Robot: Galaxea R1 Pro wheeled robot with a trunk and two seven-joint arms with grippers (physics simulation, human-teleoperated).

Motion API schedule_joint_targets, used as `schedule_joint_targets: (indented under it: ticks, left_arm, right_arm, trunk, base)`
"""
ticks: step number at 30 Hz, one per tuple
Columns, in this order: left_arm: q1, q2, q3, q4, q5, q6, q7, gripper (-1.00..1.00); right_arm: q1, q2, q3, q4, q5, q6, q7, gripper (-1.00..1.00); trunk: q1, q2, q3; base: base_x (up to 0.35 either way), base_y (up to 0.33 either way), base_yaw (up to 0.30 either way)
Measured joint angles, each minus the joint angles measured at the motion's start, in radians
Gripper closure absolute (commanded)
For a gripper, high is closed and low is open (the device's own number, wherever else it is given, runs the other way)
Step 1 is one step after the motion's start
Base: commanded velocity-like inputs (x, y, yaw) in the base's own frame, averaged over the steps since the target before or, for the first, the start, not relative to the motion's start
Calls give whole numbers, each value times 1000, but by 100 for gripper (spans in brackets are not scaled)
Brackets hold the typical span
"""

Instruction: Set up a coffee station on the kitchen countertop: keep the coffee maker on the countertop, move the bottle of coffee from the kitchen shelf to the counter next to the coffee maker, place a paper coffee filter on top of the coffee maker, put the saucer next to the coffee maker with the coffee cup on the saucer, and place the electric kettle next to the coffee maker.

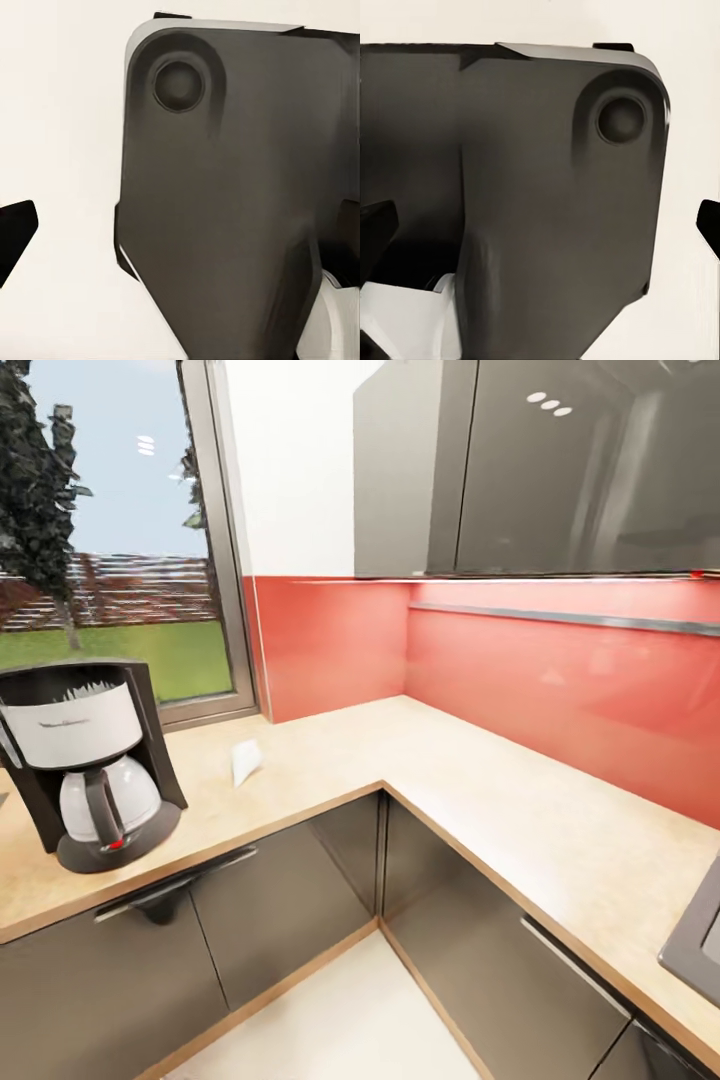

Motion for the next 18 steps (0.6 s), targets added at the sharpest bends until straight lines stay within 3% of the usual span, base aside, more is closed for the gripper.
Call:
schedule_joint_targets:
  ticks: [18]
  left_arm:
    - [0, 3, 0, 0, 0, 0, 1, -100]
  right_arm:
    - [1, 0, 0, 0, 1, 0, 0, -100]
  trunk:
    - [-69, 126, 56]
  base:
    - [0, 0, 282]
